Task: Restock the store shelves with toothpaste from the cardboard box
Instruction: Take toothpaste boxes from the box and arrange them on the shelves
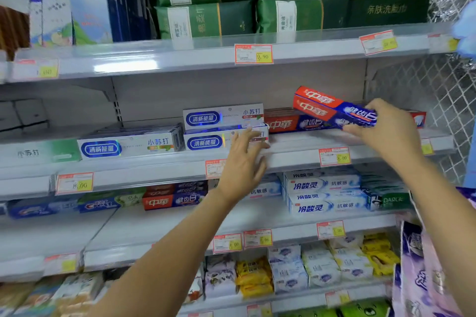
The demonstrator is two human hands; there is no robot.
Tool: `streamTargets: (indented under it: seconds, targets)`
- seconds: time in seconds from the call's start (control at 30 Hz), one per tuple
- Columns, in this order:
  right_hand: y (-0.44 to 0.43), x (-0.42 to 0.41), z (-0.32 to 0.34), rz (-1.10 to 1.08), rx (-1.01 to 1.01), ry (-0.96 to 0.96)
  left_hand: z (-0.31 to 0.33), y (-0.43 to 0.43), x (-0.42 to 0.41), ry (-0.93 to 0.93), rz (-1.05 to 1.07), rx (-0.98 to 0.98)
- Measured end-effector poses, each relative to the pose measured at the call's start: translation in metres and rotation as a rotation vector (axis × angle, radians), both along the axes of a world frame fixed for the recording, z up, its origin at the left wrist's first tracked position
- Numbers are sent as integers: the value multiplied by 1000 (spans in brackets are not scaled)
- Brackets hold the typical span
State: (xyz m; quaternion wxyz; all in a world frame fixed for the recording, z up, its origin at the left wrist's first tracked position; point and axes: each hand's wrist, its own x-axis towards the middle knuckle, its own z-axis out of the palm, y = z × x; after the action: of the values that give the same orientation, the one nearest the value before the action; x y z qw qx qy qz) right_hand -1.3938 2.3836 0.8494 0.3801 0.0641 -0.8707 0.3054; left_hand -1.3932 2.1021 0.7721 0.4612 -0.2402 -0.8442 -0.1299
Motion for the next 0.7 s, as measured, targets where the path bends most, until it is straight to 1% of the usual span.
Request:
streamTargets:
  seconds: [0.07,0.1,0.17,0.23,0.33,0.4,0.47,0.5,0.6,0.67,0.7]
  targets:
    - [0,32,-7,113,-83,2,-21,11,22,-100,-122,115]
    - [-3,47,-10,174,-91,-14,-32,17,34,-159,-168,167]
    - [-14,75,-15,287,-58,-97,-57,18,56,-275,-208,224]
    - [-30,90,-23,397,8,-224,-80,4,70,-375,-180,259]
    - [-63,93,-45,497,158,-362,-106,-38,88,-470,-31,412]
    - [-90,83,-69,534,245,-406,-116,-77,100,-460,121,537]
    - [-124,69,-94,565,255,-422,-123,-120,108,-447,296,579]
    - [-144,61,-105,584,243,-421,-123,-141,109,-468,387,560]
    - [-207,32,-129,633,250,-412,-123,-198,108,-608,665,396]
    - [-248,8,-139,660,267,-429,-121,-227,107,-714,772,360]
    - [-268,-3,-142,676,274,-443,-120,-238,108,-750,780,380]
